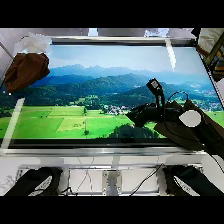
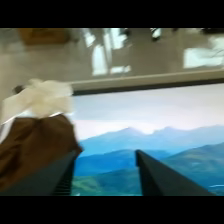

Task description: Fold the shirts.

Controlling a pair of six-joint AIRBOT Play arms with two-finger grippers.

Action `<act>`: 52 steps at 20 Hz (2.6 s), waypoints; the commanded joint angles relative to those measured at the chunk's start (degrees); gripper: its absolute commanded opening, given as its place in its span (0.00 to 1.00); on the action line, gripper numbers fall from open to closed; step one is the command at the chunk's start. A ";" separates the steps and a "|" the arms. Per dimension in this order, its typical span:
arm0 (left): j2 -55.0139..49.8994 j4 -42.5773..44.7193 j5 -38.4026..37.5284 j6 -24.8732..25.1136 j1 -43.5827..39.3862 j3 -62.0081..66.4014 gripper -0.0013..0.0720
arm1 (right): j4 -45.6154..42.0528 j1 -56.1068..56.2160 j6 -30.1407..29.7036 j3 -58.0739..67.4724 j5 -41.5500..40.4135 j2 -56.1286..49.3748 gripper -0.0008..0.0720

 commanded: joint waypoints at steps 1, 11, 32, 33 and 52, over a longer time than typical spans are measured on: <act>-8.68 13.14 1.64 0.09 0.04 0.00 0.72 | -0.68 0.04 1.31 -0.02 -0.02 0.00 0.54; -42.23 21.57 8.90 -3.89 16.41 0.00 0.90 | -2.05 0.04 5.62 -0.02 -1.99 0.00 0.54; -75.01 0.57 33.22 -1.11 36.94 7.30 0.89 | -1.68 0.04 26.43 0.00 -20.81 0.00 0.54; -75.01 0.59 33.75 -1.49 36.94 7.30 0.89 | -1.66 0.04 26.43 0.00 -21.33 0.00 0.54; -73.92 -55.15 9.53 16.35 21.79 7.06 0.03 | -17.00 -0.09 26.38 0.00 -30.69 0.00 0.35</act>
